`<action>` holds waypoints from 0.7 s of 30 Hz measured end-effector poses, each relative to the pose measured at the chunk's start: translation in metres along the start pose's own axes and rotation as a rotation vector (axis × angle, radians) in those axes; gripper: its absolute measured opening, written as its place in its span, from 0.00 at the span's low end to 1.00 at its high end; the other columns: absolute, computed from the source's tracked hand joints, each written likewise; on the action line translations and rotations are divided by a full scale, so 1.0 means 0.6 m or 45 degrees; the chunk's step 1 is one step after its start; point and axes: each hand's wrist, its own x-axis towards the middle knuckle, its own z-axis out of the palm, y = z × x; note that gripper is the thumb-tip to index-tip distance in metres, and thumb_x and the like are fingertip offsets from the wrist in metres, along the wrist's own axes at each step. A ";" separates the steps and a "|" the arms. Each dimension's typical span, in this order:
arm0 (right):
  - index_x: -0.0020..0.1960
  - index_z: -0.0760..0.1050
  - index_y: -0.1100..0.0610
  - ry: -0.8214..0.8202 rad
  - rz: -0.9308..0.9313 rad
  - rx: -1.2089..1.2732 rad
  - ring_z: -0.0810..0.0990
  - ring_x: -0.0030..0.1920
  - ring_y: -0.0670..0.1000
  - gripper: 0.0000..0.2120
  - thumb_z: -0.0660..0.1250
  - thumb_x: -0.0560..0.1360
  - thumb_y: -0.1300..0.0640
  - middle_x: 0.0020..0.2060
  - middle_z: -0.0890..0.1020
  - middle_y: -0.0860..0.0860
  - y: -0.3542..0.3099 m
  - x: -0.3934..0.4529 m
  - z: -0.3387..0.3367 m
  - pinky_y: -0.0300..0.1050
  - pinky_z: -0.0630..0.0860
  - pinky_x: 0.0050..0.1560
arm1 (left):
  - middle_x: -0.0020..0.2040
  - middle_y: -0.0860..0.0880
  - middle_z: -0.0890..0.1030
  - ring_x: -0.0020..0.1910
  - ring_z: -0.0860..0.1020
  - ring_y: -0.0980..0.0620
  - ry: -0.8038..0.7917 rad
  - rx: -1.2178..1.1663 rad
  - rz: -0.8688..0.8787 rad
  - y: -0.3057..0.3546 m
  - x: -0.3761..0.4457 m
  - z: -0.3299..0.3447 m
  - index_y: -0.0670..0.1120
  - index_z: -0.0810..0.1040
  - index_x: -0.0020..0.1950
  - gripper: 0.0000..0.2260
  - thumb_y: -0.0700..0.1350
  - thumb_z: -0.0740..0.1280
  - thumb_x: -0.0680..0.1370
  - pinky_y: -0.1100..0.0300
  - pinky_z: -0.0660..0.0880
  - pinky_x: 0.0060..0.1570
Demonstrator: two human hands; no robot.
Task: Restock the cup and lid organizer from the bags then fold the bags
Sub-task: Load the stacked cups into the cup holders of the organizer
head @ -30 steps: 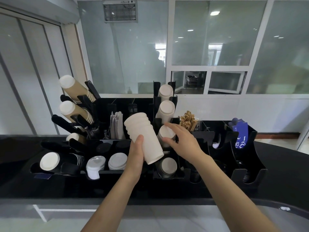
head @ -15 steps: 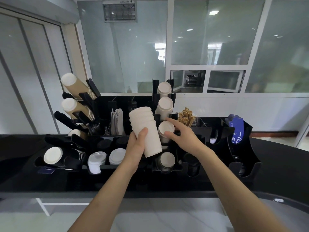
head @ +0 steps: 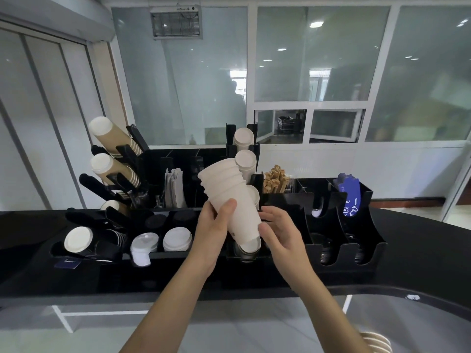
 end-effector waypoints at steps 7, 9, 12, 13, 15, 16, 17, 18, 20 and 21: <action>0.70 0.74 0.53 0.084 0.011 0.185 0.82 0.62 0.49 0.23 0.75 0.77 0.58 0.61 0.79 0.39 0.000 -0.019 -0.004 0.51 0.84 0.53 | 0.62 0.53 0.83 0.63 0.81 0.54 -0.118 0.042 -0.010 -0.008 -0.022 0.017 0.51 0.75 0.70 0.28 0.59 0.74 0.73 0.49 0.77 0.65; 0.68 0.72 0.49 0.176 0.059 0.297 0.83 0.61 0.53 0.25 0.76 0.75 0.53 0.61 0.82 0.45 0.008 -0.021 -0.018 0.52 0.84 0.53 | 0.59 0.56 0.84 0.60 0.82 0.57 -0.110 0.141 0.022 -0.010 -0.027 0.015 0.51 0.78 0.67 0.20 0.56 0.72 0.78 0.53 0.77 0.64; 0.65 0.71 0.47 0.315 0.133 0.390 0.84 0.59 0.55 0.25 0.75 0.72 0.50 0.58 0.84 0.49 0.017 -0.021 -0.039 0.49 0.83 0.51 | 0.54 0.59 0.85 0.56 0.82 0.60 0.087 0.249 0.100 -0.030 -0.033 -0.002 0.54 0.82 0.61 0.09 0.49 0.68 0.82 0.58 0.77 0.60; 0.65 0.71 0.48 0.352 0.139 0.399 0.84 0.59 0.55 0.23 0.74 0.72 0.52 0.57 0.85 0.49 0.020 -0.022 -0.047 0.48 0.82 0.50 | 0.54 0.58 0.85 0.56 0.82 0.60 0.157 0.273 0.109 -0.041 -0.035 -0.011 0.54 0.82 0.60 0.08 0.48 0.68 0.82 0.59 0.77 0.59; 0.65 0.72 0.49 0.410 0.150 0.409 0.84 0.59 0.55 0.22 0.73 0.73 0.52 0.57 0.85 0.50 0.027 -0.023 -0.063 0.47 0.81 0.50 | 0.53 0.56 0.85 0.55 0.81 0.62 0.222 0.350 0.097 -0.064 -0.040 -0.026 0.54 0.83 0.58 0.07 0.46 0.69 0.82 0.61 0.77 0.59; 0.65 0.72 0.49 0.429 0.157 0.406 0.84 0.59 0.55 0.22 0.73 0.73 0.52 0.58 0.85 0.50 0.030 -0.024 -0.070 0.49 0.81 0.51 | 0.54 0.56 0.84 0.54 0.80 0.63 0.227 0.401 0.082 -0.077 -0.041 -0.033 0.54 0.82 0.58 0.07 0.45 0.69 0.81 0.62 0.77 0.59; 0.66 0.72 0.48 0.447 0.165 0.407 0.83 0.59 0.55 0.22 0.73 0.73 0.52 0.58 0.85 0.49 0.032 -0.025 -0.078 0.50 0.80 0.52 | 0.54 0.56 0.84 0.54 0.80 0.64 0.220 0.443 0.062 -0.088 -0.042 -0.037 0.54 0.82 0.58 0.08 0.45 0.70 0.81 0.63 0.77 0.58; 0.66 0.71 0.49 0.462 0.174 0.407 0.84 0.58 0.54 0.22 0.73 0.74 0.53 0.57 0.85 0.50 0.032 -0.026 -0.085 0.49 0.81 0.52 | 0.55 0.56 0.84 0.53 0.80 0.65 0.208 0.470 0.038 -0.098 -0.042 -0.040 0.53 0.82 0.59 0.08 0.45 0.71 0.80 0.64 0.77 0.57; 0.67 0.69 0.50 0.478 0.181 0.360 0.85 0.56 0.52 0.21 0.74 0.78 0.57 0.56 0.86 0.51 0.032 -0.028 -0.097 0.43 0.82 0.49 | 0.55 0.57 0.83 0.54 0.80 0.65 0.176 0.491 -0.016 -0.113 -0.042 -0.041 0.53 0.82 0.61 0.09 0.46 0.72 0.80 0.63 0.77 0.58; 0.67 0.69 0.50 0.475 0.172 0.312 0.85 0.56 0.50 0.20 0.73 0.79 0.58 0.56 0.86 0.51 0.031 -0.029 -0.100 0.40 0.82 0.48 | 0.56 0.58 0.83 0.55 0.80 0.64 0.163 0.500 -0.039 -0.119 -0.042 -0.041 0.53 0.82 0.61 0.10 0.47 0.72 0.80 0.62 0.77 0.59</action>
